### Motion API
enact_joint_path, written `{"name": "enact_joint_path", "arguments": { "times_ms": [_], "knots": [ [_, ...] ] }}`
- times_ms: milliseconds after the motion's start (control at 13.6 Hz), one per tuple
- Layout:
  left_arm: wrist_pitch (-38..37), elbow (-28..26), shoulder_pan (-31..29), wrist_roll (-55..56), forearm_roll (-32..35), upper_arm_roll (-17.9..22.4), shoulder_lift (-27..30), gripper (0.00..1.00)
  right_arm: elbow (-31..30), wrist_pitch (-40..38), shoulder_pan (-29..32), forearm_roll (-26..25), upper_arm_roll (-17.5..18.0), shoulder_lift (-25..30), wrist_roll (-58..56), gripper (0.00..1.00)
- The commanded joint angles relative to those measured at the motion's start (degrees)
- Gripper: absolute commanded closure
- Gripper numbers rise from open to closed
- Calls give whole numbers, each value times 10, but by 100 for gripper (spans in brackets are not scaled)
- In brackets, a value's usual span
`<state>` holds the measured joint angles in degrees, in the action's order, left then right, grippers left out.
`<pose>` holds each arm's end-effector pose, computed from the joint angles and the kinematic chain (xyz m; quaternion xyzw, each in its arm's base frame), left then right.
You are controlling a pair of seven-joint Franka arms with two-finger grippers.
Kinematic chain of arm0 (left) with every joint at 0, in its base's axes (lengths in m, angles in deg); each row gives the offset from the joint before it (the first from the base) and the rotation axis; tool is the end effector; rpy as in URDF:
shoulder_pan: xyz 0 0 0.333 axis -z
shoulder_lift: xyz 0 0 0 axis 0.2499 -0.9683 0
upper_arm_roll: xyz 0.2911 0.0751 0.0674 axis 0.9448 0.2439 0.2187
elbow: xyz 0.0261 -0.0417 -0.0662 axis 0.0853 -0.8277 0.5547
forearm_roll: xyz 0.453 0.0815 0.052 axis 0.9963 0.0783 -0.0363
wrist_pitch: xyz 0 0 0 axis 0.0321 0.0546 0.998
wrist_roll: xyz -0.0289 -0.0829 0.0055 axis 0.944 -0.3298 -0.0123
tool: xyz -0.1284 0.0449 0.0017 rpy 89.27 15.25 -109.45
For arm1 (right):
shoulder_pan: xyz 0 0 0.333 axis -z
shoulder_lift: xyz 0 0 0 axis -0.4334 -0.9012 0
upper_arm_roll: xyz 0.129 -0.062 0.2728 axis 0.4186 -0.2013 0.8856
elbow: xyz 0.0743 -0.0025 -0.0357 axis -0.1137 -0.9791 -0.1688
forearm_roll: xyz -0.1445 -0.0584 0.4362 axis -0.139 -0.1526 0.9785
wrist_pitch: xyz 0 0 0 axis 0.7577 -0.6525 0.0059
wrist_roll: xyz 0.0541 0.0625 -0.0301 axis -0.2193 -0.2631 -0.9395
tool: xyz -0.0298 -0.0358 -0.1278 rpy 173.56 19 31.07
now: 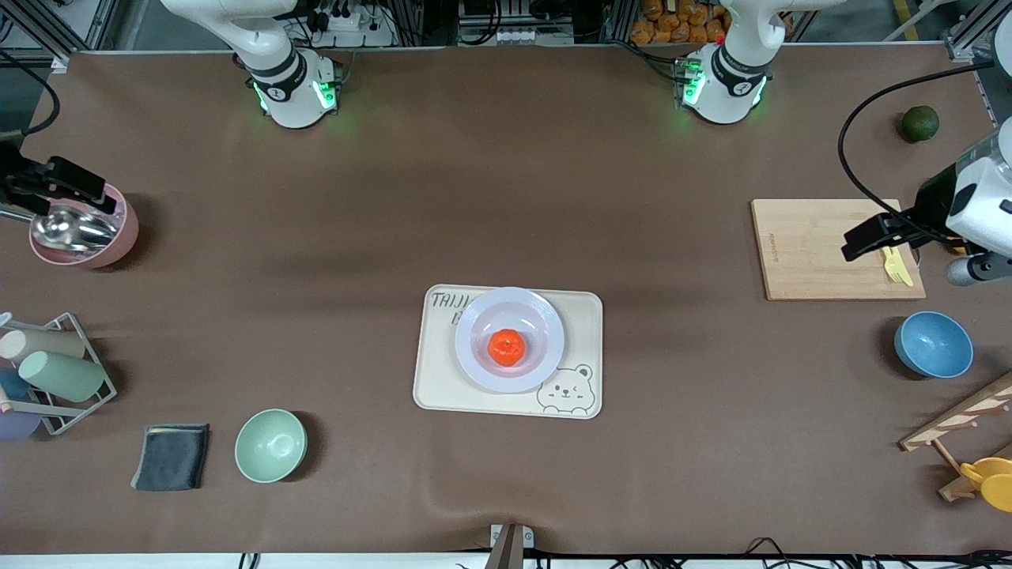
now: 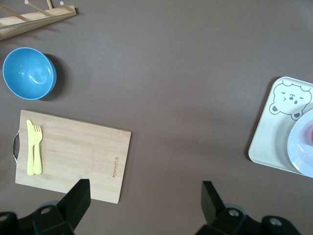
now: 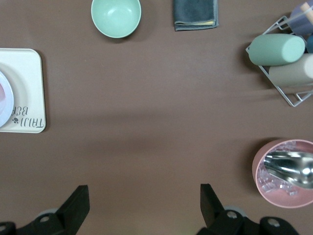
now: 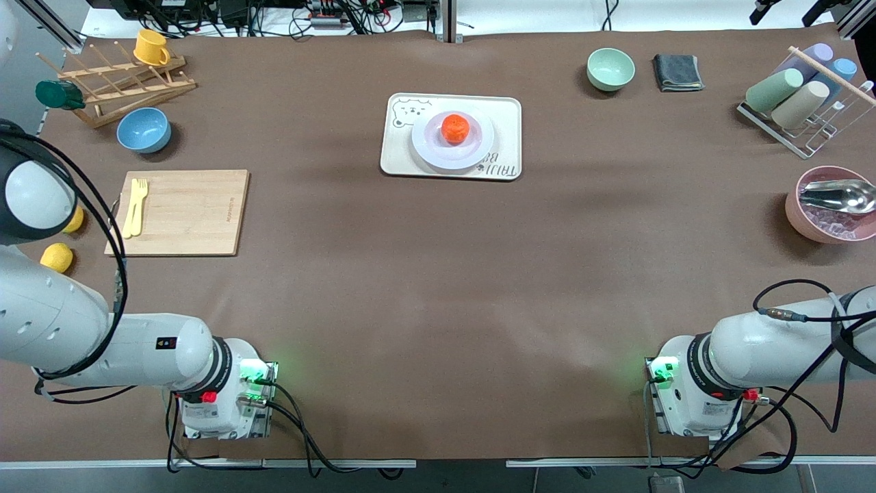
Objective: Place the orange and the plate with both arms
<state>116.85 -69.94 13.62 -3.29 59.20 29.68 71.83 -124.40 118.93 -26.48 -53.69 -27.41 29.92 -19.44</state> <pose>0.6574 -0.0454 0.5524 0.9950 0.0997 -0.0019 0.0045 0.6057 -0.0503 0.5937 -0.9992 0.0246 0.0174 0.0280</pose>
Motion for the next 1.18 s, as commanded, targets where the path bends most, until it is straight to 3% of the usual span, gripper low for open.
{"name": "enact_joint_path", "arguments": {
  "times_ms": [0, 147, 588, 808, 1102],
  "knots": [
    [24, -62, -3, 7, 18, -4, 51, 0, -19, -3, 5, -21, 30, 43, 52, 0],
    [87, -136, -3, 7, 23, -7, 98, 0, -19, -3, 4, -31, 46, 56, 53, 0],
    [20, -80, -4, -1, 23, -7, 82, 0, -22, -3, 15, -31, 43, 57, -33, 0],
    [-50, -14, -2, -1, 24, -7, 46, 0, -26, 0, 26, -27, 43, 51, -25, 0],
    [-54, -8, -1, -1, 25, -7, 43, 0, -27, -3, 33, -21, 43, 54, 11, 0]
  ]
}}
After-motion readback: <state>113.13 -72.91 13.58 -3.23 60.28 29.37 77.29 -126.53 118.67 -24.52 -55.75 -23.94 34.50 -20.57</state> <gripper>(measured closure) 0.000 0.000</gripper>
